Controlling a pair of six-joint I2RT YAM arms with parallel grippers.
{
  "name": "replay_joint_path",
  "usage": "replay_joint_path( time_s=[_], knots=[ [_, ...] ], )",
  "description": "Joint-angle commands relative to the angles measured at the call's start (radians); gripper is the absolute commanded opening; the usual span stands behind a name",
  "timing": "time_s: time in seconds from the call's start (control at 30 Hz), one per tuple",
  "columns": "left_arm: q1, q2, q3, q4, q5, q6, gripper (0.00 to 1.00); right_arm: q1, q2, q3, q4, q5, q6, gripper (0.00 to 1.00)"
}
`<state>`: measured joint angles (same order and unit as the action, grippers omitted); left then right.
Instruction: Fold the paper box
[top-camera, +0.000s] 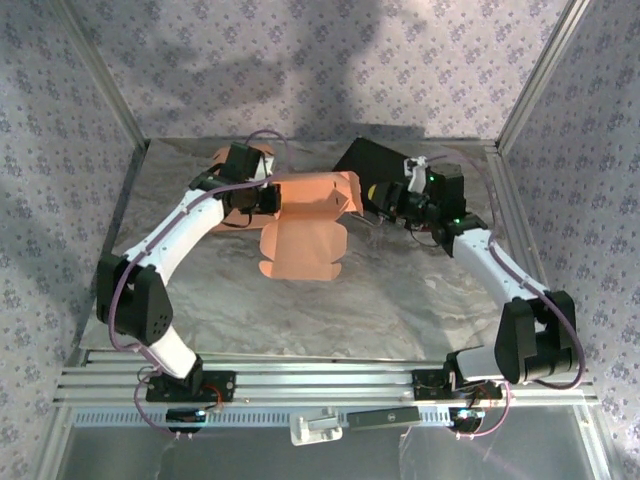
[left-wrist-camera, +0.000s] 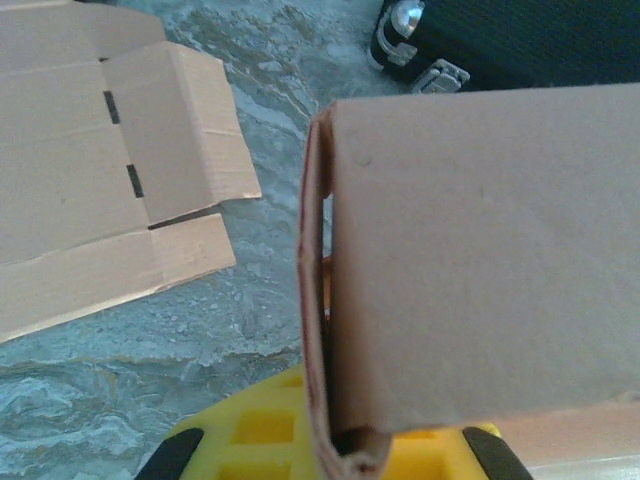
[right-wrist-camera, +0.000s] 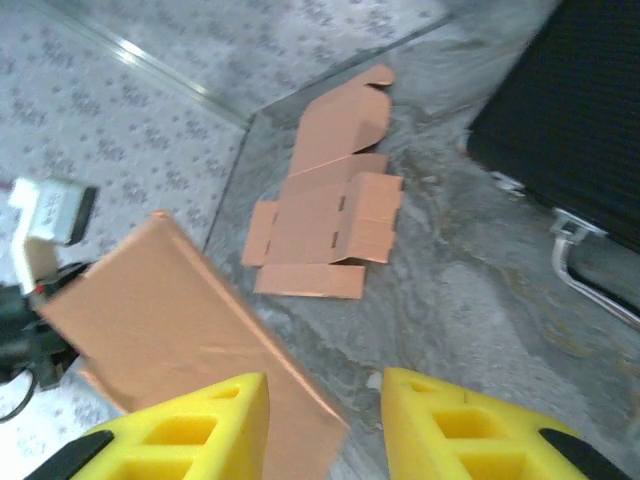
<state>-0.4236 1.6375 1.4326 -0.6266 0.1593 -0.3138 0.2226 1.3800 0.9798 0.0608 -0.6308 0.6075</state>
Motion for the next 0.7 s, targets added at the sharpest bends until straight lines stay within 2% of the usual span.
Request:
replay_joint_path(
  time_s=[0.0,0.67],
  knots=[
    [0.011,-0.006,0.031,0.007,0.068,0.044,0.0,0.017,0.019,0.059,-0.02,-0.079,-0.088,0.34],
    [0.008,-0.005,0.023,0.003,0.12,0.06,0.0,0.026,0.062,0.112,-0.136,-0.187,-0.288,0.35]
  ],
)
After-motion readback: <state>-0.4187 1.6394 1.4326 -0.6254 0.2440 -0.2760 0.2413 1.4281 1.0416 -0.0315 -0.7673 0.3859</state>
